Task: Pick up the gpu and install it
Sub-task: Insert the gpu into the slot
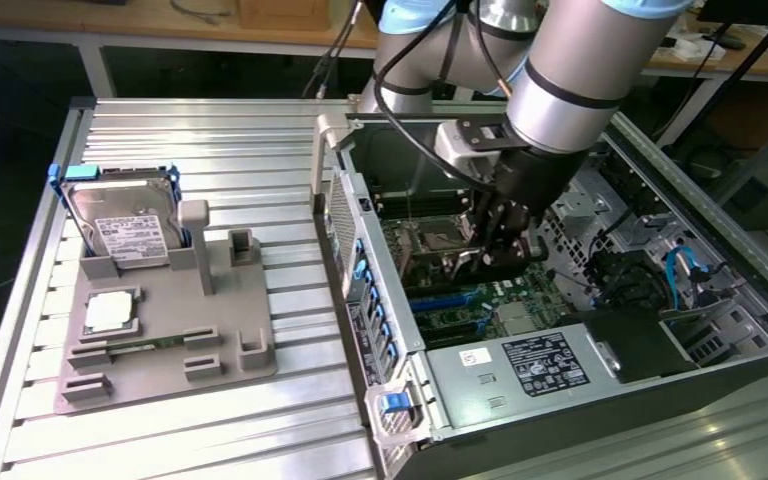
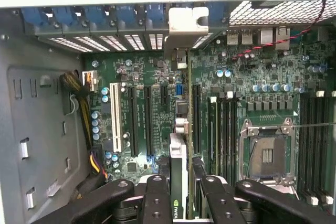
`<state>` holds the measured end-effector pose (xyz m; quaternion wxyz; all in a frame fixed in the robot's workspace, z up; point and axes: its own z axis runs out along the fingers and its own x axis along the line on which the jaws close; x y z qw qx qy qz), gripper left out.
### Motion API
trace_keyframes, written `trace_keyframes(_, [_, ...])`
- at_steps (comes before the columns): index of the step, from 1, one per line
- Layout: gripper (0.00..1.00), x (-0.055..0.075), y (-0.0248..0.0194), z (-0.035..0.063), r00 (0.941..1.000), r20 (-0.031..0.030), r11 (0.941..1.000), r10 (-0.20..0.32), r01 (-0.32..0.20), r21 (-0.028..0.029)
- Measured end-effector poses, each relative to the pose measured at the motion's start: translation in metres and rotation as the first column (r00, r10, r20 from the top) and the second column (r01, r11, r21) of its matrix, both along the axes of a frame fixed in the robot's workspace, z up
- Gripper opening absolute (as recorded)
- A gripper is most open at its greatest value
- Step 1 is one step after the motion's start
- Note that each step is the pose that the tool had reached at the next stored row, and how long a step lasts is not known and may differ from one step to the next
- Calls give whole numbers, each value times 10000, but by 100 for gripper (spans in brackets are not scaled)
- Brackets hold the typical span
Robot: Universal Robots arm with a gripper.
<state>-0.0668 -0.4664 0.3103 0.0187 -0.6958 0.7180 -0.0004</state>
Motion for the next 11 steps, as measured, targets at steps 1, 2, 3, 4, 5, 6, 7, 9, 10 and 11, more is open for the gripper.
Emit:
trace_keyframes(1, [27, -1, 0, -11, 10000, 5, 10000, 1, -1, 1])
trace_keyframes(2, [27, -2, 0, -24, 10000, 10, 10000, 1, -1, 1])
trace_keyframes(3, [27, -2, 0, -38, 10000, 15, 10000, 1, -1, 2])
trace_keyframes(4, [27, -3, 0, -52, 10000, 20, 10000, 0, 0, 2])
trace_keyframes(5, [27, -3, 0, -66, 10000, 25, 10000, 0, 0, 2])
trace_keyframes(6, [27, -3, 0, -85, 10000, 30, 10000, 0, 0, 2])
trace_keyframes(7, [27, -4, 0, -112, 10000, 36, 10000, 0, 0, 2])
trace_keyframes(9, [27, -5, 0, -125, 10000, 36, 10000, 0, 0, 18])
trace_keyframes(10, [27, -5, 0, -133, 10000, 36, 10000, 0, 0, 29])
trace_keyframes(11, [27, -6, 0, -142, 10000, 36, 10000, -2, 2, 37])
